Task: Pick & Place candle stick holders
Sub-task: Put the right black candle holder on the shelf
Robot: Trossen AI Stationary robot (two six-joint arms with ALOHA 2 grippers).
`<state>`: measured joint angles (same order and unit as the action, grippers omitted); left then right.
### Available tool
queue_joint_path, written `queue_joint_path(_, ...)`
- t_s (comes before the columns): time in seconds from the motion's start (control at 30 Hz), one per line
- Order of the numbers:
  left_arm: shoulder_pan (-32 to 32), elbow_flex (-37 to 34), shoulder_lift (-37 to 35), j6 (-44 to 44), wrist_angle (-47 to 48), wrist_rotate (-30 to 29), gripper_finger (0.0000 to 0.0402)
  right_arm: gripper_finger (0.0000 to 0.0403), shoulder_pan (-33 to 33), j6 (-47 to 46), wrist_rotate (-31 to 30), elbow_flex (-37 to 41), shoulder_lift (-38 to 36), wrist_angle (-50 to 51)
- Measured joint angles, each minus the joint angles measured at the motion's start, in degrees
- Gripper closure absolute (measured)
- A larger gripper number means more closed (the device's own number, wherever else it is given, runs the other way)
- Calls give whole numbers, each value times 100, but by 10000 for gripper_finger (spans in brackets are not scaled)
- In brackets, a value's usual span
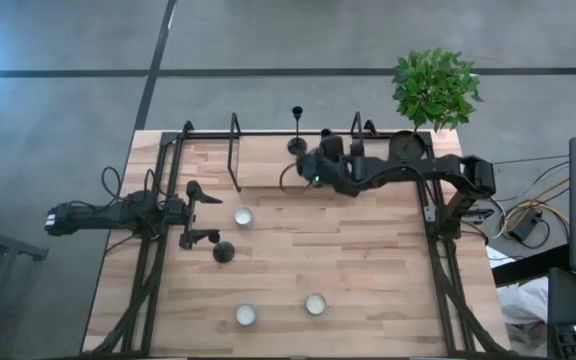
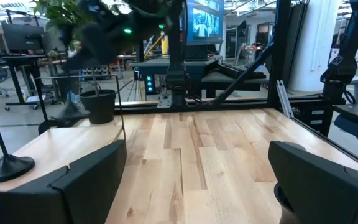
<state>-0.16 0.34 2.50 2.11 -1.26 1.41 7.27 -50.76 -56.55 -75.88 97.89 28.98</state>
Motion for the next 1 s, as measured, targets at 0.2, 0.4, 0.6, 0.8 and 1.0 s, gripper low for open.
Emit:
queue_joint_path(0.2,4,0,0,0,0,2,3,394,-727,-683,-54,-109,32,572)
queue_joint_path(0.4,4,0,0,0,0,0,3,394,-1234,-706,-46,-63,52,494)
queue_joint_path(0.6,4,0,0,0,0,0,3,394,-1183,-874,102,103,374,513)
queue_joint_path(0.8,2,0,0,0,0,2,3,394,-928,-669,239,112,600,-93)
queue_joint_path(1.0,-2,0,0,0,0,0,3,394,-583,-556,164,110,626,-671)
